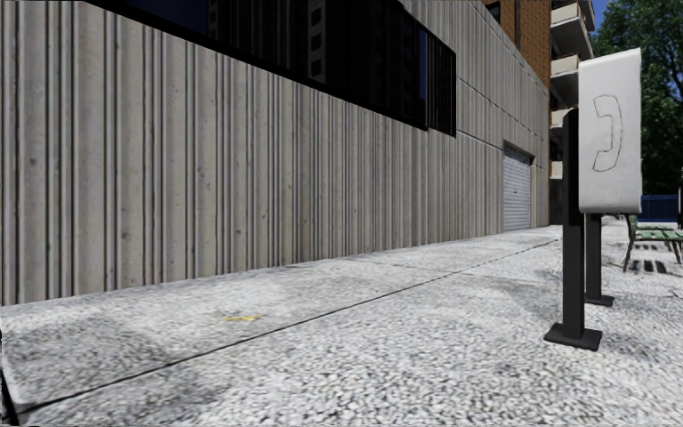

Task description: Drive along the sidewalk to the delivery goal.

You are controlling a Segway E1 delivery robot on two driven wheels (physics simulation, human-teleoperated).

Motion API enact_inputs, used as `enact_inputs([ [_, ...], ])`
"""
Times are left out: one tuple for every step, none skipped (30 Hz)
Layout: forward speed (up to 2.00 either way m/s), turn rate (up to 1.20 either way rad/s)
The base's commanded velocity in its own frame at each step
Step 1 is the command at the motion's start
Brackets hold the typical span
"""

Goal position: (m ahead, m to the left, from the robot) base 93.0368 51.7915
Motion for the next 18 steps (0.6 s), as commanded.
enact_inputs([
  [2.00,0.00],
  [2.00,0.00],
  [2.00,0.00],
  [2.00,0.00],
  [2.00,0.00],
  [2.00,0.00],
  [2.00,0.00],
  [2.00,0.00],
  [2.00,-0.16],
  [2.00,-0.23],
  [2.00,-0.23],
  [2.00,-0.24],
  [2.00,-0.28],
  [2.00,-0.32],
  [2.00,-0.35],
  [2.00,-0.35],
  [2.00,-0.37],
  [2.00,-0.37],
])
